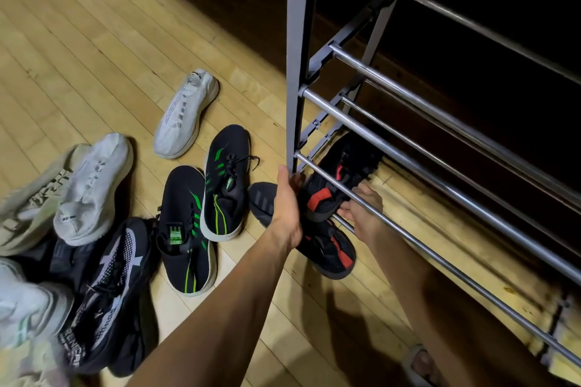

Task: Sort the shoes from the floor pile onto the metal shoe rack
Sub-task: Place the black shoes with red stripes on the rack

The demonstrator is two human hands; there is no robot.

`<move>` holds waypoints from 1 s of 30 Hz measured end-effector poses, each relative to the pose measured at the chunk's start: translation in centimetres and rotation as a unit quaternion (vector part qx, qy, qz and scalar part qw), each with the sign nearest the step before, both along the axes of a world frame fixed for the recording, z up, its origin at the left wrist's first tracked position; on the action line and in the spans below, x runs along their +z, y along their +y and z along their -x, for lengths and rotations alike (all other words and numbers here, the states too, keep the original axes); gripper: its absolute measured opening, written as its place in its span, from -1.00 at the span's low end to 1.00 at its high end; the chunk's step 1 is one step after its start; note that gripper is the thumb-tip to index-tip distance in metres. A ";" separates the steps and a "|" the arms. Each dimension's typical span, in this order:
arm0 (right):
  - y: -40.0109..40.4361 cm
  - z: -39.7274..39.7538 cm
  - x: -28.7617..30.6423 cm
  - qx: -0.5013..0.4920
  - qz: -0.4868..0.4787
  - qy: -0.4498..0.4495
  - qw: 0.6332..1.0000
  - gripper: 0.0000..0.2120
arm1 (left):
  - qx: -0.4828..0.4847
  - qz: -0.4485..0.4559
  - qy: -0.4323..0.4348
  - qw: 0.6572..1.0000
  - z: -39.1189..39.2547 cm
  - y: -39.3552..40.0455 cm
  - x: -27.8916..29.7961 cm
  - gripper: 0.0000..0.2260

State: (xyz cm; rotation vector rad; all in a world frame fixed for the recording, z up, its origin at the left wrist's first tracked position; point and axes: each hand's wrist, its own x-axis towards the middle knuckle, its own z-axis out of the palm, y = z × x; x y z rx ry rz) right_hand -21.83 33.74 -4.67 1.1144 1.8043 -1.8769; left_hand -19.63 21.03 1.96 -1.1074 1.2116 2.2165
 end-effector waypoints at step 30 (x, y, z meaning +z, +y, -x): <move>0.8 -5.5 3.0 0.386 -0.211 -0.048 0.897 -0.65 | -0.103 0.138 -0.034 0.984 -8.6 -6.1 -2.6 -0.53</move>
